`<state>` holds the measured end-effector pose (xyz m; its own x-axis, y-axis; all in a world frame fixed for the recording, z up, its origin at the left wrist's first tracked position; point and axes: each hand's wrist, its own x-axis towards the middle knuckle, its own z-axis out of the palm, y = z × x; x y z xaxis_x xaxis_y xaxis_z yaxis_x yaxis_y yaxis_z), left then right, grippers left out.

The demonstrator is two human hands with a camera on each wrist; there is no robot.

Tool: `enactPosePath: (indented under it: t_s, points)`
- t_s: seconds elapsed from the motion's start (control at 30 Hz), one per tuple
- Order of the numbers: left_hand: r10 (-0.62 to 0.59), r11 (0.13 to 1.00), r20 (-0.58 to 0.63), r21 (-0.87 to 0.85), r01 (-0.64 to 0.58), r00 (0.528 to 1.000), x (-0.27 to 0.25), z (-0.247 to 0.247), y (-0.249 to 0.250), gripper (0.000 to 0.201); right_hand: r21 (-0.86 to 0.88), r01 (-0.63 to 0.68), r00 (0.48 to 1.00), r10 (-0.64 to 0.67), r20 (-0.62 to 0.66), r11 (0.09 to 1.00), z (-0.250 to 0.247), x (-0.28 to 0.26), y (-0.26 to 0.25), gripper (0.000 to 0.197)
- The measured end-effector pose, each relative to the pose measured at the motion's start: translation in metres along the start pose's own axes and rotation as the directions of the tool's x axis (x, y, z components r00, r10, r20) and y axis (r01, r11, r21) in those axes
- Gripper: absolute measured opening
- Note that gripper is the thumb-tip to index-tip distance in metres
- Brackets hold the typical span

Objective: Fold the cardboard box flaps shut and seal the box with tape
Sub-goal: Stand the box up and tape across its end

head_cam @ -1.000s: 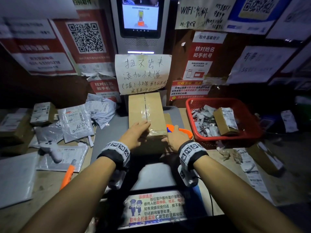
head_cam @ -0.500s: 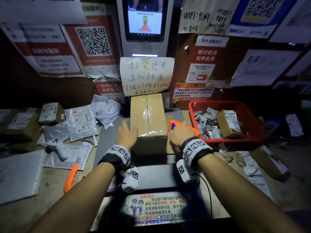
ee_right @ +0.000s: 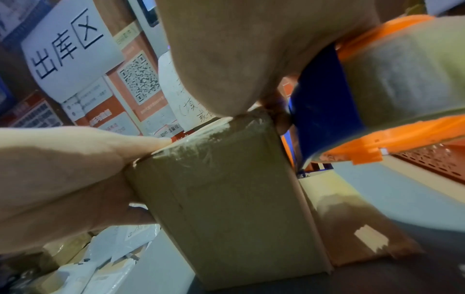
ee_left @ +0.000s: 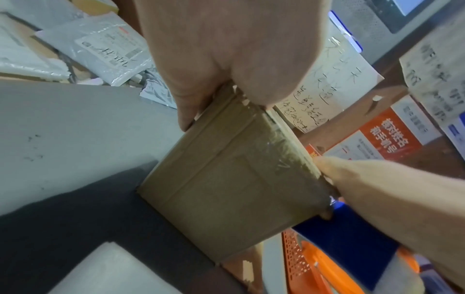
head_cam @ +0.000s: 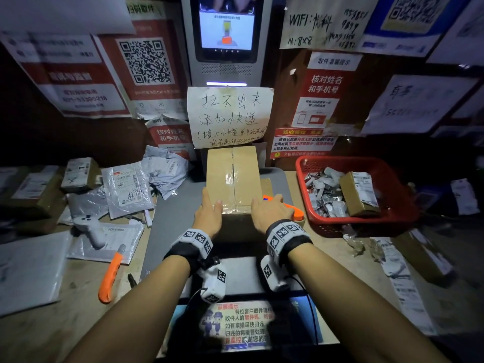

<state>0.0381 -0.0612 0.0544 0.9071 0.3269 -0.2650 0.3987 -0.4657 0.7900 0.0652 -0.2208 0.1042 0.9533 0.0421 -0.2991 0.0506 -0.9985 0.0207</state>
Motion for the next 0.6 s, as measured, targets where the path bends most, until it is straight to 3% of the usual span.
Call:
enactPosePath:
  t_s: [0.03,0.1,0.2,0.23,0.33,0.43,0.6]
  points:
    - [-0.002,1.0,-0.01,-0.017,0.001,1.0,0.0,0.0,0.001,0.065,0.019,0.012,1.0,-0.012,0.01,1.0,0.0,0.001,0.003,0.038]
    - [-0.019,0.999,-0.028,-0.044,0.018,0.999,0.0,0.001,0.003,0.062,0.017,-0.004,0.999,0.004,0.041,1.0,-0.003,-0.001,0.001,0.044]
    - [-0.013,0.999,-0.034,-0.052,0.011,0.999,-0.003,0.001,0.005,0.069,0.043,-0.081,0.993,0.077,0.088,0.996,-0.007,-0.004,-0.008,0.108]
    - [-0.004,0.999,-0.028,-0.046,0.003,1.0,-0.005,0.001,0.006,0.073,0.057,-0.085,0.992,0.079,0.094,0.995,-0.007,-0.004,-0.007,0.116]
    - [0.015,0.999,-0.018,-0.037,-0.016,1.0,-0.006,-0.002,0.003,0.068,0.129,-0.047,0.996,0.037,0.077,0.991,-0.006,0.0,0.003,0.093]
    - [-0.007,0.999,-0.019,-0.05,0.007,1.0,-0.005,-0.006,-0.003,0.058,0.126,0.091,0.993,-0.1,0.069,0.988,-0.001,0.004,0.011,0.048]
    - [-0.019,0.998,0.047,-0.055,0.021,0.999,-0.002,-0.018,-0.004,0.052,0.237,0.072,0.982,-0.111,0.156,0.969,-0.014,0.005,0.018,0.045]
